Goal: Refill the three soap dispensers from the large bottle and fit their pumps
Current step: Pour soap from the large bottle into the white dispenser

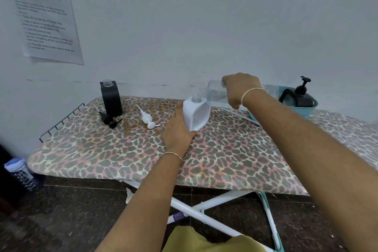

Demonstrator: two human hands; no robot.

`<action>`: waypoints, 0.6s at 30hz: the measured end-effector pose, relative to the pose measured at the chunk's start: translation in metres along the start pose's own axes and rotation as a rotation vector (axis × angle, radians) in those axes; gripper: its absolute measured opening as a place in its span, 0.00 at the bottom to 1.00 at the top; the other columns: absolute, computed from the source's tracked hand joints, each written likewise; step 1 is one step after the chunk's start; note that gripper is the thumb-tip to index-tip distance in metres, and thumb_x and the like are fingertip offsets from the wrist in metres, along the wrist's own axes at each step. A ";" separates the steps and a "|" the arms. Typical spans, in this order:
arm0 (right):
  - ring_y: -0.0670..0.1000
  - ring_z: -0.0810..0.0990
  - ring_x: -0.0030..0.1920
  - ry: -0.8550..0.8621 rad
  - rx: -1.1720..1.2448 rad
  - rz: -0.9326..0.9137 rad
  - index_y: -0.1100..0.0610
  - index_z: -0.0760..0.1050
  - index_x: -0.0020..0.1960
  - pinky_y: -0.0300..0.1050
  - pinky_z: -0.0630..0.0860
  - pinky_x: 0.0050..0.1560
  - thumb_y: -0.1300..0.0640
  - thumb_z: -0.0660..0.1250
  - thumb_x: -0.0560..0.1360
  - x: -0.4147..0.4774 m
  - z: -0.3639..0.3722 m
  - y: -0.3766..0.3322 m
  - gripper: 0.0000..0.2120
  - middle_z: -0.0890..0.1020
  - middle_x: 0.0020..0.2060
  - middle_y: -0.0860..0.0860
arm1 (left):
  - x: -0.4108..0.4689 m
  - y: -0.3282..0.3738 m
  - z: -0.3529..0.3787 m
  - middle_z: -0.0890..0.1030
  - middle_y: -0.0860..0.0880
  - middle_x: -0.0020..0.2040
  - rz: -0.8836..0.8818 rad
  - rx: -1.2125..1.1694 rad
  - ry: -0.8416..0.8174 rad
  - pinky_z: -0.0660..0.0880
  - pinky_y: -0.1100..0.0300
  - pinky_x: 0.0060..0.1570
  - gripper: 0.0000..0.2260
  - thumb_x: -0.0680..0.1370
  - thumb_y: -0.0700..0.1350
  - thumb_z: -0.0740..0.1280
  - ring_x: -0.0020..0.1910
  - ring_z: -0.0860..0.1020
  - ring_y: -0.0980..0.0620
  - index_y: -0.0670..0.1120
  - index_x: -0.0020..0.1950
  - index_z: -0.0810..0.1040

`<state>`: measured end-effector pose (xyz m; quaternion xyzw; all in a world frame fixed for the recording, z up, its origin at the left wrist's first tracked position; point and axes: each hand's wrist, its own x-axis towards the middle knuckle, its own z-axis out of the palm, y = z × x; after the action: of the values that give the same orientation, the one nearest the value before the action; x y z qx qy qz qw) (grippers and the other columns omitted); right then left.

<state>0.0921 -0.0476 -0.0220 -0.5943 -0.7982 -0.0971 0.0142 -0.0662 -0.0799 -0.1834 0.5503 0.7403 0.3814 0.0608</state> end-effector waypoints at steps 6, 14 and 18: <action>0.56 0.75 0.48 -0.010 -0.007 0.004 0.54 0.71 0.62 0.45 0.68 0.44 0.66 0.67 0.70 0.000 0.000 -0.001 0.22 0.72 0.44 0.52 | -0.001 -0.001 0.000 0.75 0.45 0.63 -0.012 -0.006 -0.014 0.74 0.47 0.53 0.50 0.65 0.50 0.79 0.62 0.74 0.43 0.57 0.77 0.48; 0.56 0.77 0.52 -0.023 -0.012 0.014 0.54 0.71 0.62 0.46 0.68 0.44 0.66 0.67 0.70 -0.001 -0.003 -0.002 0.22 0.77 0.49 0.53 | -0.001 0.000 0.000 0.76 0.46 0.63 -0.019 -0.005 -0.016 0.75 0.46 0.52 0.50 0.64 0.51 0.79 0.61 0.75 0.43 0.58 0.76 0.48; 0.57 0.77 0.54 -0.028 -0.015 0.017 0.54 0.71 0.63 0.46 0.68 0.44 0.66 0.67 0.70 -0.002 -0.005 -0.003 0.22 0.78 0.53 0.53 | -0.001 0.000 -0.001 0.75 0.46 0.64 -0.015 -0.009 -0.015 0.75 0.47 0.52 0.50 0.64 0.51 0.79 0.62 0.74 0.43 0.57 0.76 0.49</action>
<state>0.0893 -0.0514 -0.0181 -0.6024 -0.7926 -0.0948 -0.0006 -0.0660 -0.0813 -0.1833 0.5473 0.7422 0.3801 0.0715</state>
